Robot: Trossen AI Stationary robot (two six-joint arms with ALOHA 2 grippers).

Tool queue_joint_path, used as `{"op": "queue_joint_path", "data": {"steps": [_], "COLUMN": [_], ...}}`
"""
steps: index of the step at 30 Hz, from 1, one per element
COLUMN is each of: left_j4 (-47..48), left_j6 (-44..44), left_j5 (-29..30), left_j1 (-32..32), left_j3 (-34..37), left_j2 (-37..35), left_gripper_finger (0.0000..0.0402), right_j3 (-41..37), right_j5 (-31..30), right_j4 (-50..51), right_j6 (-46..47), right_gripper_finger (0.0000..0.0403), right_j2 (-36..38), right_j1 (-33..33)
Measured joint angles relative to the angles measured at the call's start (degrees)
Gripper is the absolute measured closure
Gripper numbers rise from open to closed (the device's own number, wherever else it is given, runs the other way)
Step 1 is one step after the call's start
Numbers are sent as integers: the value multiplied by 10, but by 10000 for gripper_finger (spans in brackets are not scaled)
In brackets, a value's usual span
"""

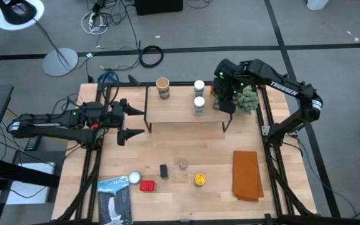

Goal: Shelf spices
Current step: Put the green seasoning bottle on the shelf, then put the brown seasoning bottle on the shelf

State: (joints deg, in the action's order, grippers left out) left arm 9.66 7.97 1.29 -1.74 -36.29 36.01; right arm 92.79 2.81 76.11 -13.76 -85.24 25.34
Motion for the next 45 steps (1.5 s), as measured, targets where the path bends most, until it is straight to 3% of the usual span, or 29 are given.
{"op": "queue_joint_path", "data": {"steps": [7,20,31,39,45], "left_j4": [0,1,1,1,1], "left_j6": [-3,-4,-4,-4,-4], "left_j5": [0,0,0,0,0], "left_j1": [0,0,0,0,0], "left_j3": [0,0,0,0,0], "left_j2": [0,0,0,0,0], "left_gripper_finger": [6,6,6,6,6], "right_j3": [0,2,75,135,113], "right_j5": [0,-1,-4,3,12], "right_j4": [1,2,19,117,127], "right_j6": [0,0,3,100,200], "right_gripper_finger": [152,151,147,154,170], "right_j2": [1,1,1,10,45], "right_j1": [0,0,0,-12,-102]}}
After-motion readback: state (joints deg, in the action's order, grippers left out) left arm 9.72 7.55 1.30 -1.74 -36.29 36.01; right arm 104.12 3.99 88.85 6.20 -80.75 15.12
